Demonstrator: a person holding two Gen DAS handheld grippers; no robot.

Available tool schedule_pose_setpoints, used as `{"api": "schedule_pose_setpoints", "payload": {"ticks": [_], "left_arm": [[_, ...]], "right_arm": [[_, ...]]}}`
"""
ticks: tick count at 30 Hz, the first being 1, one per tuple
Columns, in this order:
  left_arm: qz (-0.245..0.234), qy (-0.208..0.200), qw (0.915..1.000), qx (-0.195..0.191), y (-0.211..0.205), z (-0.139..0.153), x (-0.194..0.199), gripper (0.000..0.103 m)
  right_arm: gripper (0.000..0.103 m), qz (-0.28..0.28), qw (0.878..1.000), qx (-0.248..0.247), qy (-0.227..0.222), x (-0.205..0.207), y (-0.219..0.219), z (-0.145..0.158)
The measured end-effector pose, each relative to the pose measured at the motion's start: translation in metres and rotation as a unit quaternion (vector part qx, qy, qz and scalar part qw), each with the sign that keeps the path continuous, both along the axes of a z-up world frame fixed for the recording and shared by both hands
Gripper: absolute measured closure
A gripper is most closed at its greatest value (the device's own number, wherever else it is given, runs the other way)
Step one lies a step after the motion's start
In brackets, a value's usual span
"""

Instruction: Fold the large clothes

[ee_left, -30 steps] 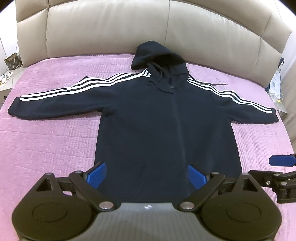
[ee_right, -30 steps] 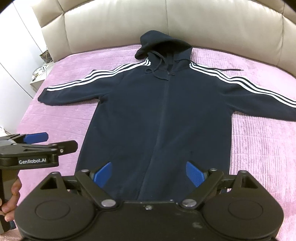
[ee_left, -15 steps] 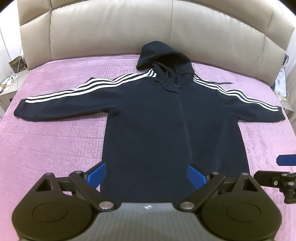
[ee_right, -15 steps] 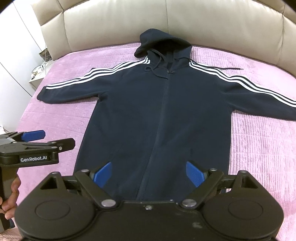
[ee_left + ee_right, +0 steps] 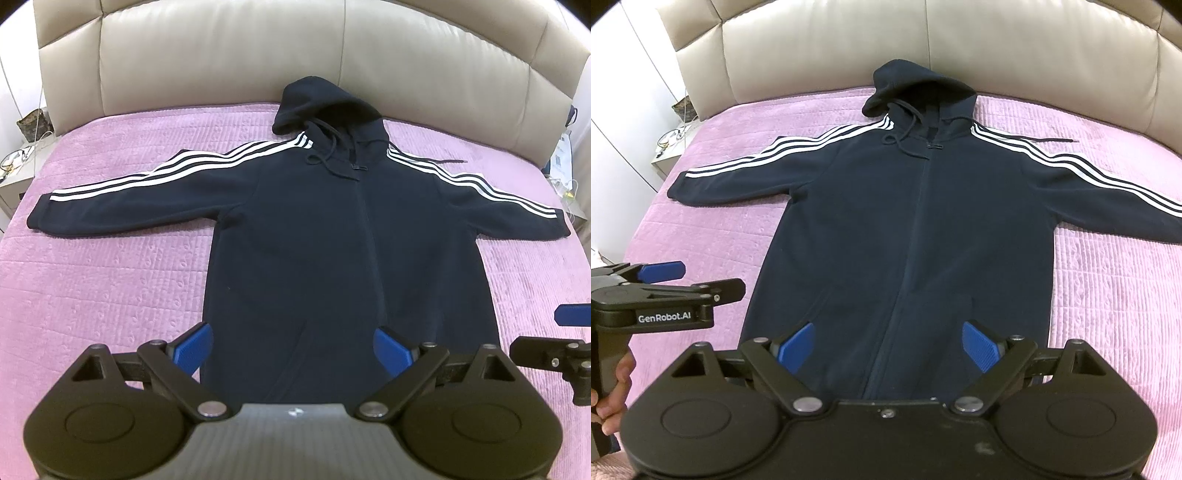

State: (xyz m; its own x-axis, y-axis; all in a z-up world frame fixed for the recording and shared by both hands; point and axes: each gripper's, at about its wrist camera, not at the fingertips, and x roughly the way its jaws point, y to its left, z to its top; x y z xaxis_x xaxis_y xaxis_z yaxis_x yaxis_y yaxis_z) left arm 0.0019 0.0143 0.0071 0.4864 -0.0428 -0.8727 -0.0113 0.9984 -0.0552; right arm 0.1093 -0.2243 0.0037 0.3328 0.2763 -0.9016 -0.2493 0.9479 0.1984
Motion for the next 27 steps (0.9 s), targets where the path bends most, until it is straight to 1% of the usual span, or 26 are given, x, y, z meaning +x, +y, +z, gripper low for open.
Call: {"api": "schedule_pose_setpoints", "payload": {"ticks": [27], "left_arm": [[0.010,0.001,0.9999,-0.005,0.0080,-0.0035,0.0014,0.008]], "right_arm": [[0.000,0.002,1.000,-0.004,-0.007,-0.0026,0.0013,0.0032]]}}
